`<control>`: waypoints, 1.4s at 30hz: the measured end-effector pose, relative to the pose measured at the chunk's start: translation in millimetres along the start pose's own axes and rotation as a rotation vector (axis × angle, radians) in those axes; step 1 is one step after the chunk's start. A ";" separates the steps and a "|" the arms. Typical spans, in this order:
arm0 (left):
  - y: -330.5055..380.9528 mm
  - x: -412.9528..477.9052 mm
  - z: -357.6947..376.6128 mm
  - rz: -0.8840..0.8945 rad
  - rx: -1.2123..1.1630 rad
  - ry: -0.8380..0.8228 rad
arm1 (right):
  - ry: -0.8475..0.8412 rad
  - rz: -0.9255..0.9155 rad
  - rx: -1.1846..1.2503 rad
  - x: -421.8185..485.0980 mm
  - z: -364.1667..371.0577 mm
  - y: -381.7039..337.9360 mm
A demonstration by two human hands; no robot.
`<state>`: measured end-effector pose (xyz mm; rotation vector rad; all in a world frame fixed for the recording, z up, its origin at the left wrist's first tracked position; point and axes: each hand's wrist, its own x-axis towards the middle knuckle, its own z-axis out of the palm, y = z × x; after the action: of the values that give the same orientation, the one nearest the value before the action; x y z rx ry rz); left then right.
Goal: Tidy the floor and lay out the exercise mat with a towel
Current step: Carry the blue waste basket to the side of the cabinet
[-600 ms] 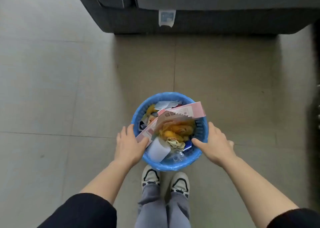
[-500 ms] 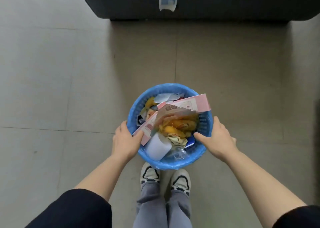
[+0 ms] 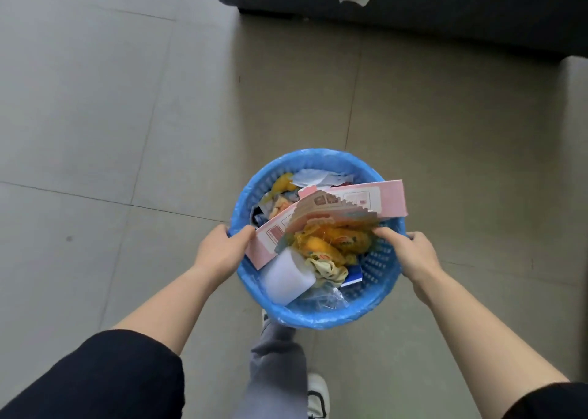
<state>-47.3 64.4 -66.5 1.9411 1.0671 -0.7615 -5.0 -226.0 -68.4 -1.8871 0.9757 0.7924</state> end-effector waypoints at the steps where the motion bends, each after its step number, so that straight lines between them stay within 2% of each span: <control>1: -10.3 -9.7 -8.3 0.011 0.006 0.024 | -0.033 0.009 -0.008 -13.2 4.1 2.0; 4: -47.1 -44.7 -35.1 0.011 -0.002 0.088 | -0.109 0.000 -0.040 -57.4 18.0 9.6; 12: -205.9 -175.2 -92.4 -0.067 -0.080 0.251 | -0.210 -0.200 -0.243 -210.0 66.4 61.3; 23: -448.9 -318.7 -177.1 -0.203 -0.096 0.329 | -0.323 -0.320 -0.569 -408.3 185.8 144.0; 28: -587.8 -367.7 -218.4 -0.239 -0.148 0.345 | -0.342 -0.318 -0.617 -503.1 277.7 208.2; 34: -774.2 -412.8 -277.0 -0.245 -0.285 0.327 | -0.319 -0.377 -0.661 -616.0 420.5 299.1; 38: -870.1 -428.8 -320.9 -0.363 -0.448 0.394 | -0.389 -0.444 -0.727 -676.9 504.1 340.2; 42: -959.1 -431.5 -367.6 -0.509 -0.731 0.477 | -0.439 -0.507 -0.803 -729.5 590.0 373.0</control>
<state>-1039.5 530.2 133.4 1.2369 1.8565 -0.0888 -772.8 403.7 114.4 -2.3133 -0.1506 1.3145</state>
